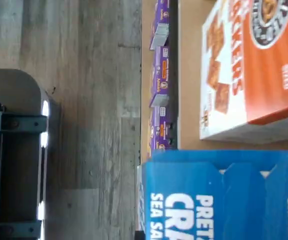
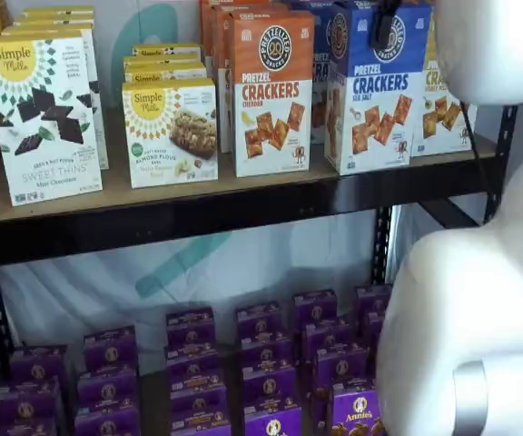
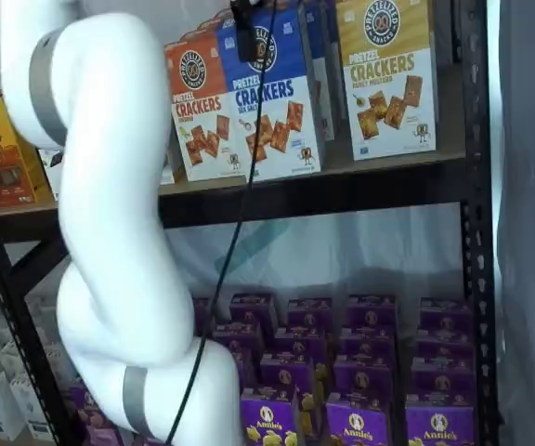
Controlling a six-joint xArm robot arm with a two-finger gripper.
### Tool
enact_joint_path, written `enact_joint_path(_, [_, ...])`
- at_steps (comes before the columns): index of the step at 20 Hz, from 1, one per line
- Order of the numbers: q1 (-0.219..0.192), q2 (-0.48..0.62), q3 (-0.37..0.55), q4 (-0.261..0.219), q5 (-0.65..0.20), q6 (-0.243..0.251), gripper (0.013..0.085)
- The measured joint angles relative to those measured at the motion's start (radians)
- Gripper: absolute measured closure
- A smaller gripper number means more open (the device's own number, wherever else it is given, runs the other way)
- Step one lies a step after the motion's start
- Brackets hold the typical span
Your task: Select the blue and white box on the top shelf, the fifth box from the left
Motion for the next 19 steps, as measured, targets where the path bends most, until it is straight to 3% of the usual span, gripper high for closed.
enact_joint_path(19, [-0.036, -0.249, 0.253, -0.044, 0.033, -0.053, 0.037])
